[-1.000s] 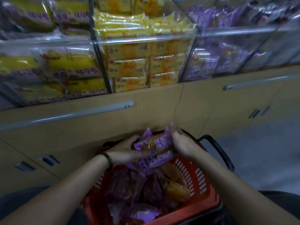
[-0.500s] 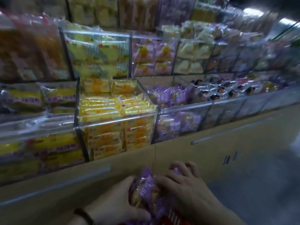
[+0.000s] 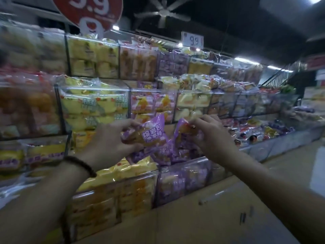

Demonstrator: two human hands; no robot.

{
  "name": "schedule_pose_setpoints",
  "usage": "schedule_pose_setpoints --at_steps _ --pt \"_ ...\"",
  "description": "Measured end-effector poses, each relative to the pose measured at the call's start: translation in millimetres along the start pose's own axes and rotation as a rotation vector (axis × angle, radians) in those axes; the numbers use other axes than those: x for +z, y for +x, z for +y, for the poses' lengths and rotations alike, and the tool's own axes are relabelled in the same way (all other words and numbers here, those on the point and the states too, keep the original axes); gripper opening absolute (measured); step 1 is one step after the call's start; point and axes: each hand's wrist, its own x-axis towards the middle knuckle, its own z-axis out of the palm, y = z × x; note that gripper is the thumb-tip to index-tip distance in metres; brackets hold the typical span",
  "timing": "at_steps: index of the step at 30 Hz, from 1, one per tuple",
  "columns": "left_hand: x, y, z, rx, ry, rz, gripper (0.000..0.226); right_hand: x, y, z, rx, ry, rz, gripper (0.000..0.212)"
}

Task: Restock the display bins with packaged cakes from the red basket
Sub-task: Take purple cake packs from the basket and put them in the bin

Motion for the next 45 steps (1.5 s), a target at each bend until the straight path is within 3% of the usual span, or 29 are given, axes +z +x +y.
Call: schedule_pose_setpoints --at_steps 7,15,17,19,21,24,25,27,29,32,36,42,45 --pt "45 -7 -40 -0.130 -0.165 0.224 0.050 52 40 11 0.093 -0.260 -0.343 0.042" --pt "47 -9 -39 -0.082 -0.256 0.188 0.045 111 44 25 0.254 -0.363 -0.493 0.027" --pt "48 -8 -41 -0.074 -0.275 0.179 0.045 114 50 26 0.272 -0.299 -0.580 0.031" --pt "48 -8 -41 -0.074 -0.275 0.192 0.046 104 58 24 0.277 -0.236 -0.683 0.050" --pt "48 -7 -42 -0.078 -0.263 0.221 0.046 87 65 13 0.249 -0.131 -0.595 0.052" --pt "48 -6 -43 -0.091 -0.274 0.236 0.045 57 67 -24 0.068 0.165 -0.202 0.037" --pt "48 -6 -44 -0.082 -0.267 0.237 0.044 47 66 -39 -0.020 0.224 -0.148 0.036" --pt "48 -7 -44 -0.050 -0.243 0.237 0.044 29 62 -69 -0.223 0.194 -0.220 0.048" --pt "46 -9 -45 -0.022 -0.227 0.237 0.046 21 58 -91 -0.362 0.002 -0.359 0.065" --pt "44 -9 -44 0.013 -0.211 0.273 0.054 22 57 -105 -0.449 -0.183 -0.389 0.055" --pt "42 -11 -37 -0.024 -0.331 0.299 0.072 14 64 -96 -0.324 -0.185 -0.319 0.041" --pt "43 -11 -32 -0.004 -0.192 0.295 0.014 16 71 -50 0.001 -0.206 -0.331 0.034" --pt "41 -11 -29 0.016 -0.176 0.316 0.017 37 62 -42 0.035 -0.228 -0.379 0.032"
